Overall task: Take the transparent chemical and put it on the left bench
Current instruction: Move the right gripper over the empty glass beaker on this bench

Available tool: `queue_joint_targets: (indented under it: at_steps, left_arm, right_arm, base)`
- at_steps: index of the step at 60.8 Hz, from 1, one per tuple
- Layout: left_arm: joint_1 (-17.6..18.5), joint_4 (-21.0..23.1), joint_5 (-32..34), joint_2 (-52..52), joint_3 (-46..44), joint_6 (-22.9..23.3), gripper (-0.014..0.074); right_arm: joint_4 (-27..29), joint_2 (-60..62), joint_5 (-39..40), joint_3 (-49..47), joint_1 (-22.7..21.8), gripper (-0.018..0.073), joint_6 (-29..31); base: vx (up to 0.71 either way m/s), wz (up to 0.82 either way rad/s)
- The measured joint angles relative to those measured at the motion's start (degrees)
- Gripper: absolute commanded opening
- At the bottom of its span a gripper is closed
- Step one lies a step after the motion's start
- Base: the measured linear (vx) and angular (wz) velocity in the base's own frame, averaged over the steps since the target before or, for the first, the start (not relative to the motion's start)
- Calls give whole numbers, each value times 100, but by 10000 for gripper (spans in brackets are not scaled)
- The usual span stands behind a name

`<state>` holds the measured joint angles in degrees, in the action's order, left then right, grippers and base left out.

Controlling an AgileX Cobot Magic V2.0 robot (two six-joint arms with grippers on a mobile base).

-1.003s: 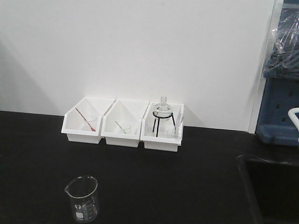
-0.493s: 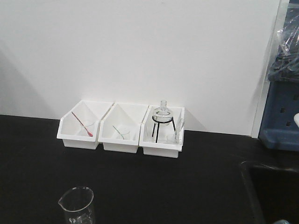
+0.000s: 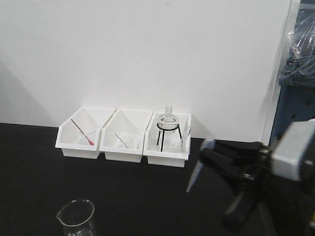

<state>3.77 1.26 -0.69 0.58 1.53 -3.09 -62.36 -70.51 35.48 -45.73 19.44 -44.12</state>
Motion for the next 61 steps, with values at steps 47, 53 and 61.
queue_joint_targets:
  at_steps: [47, 53, 61]
  left_arm:
    - [0, 0, 0, 0, 0, 0, -3]
    - [0, 0, 0, 0, 0, 0, -3]
    - [0, 0, 0, 0, 0, 0, -3]
  right_arm:
    - [2863, -4611, -1138, -3957, 2375, 9, 2283]
    - [2858, -4826, -1143, -3998, 2406, 32, 2172]
    - [2862, -4921, -1457, -3998, 2406, 124, 1776]
  base:
    - [0, 0]
    - [0, 0]
    - [0, 0]
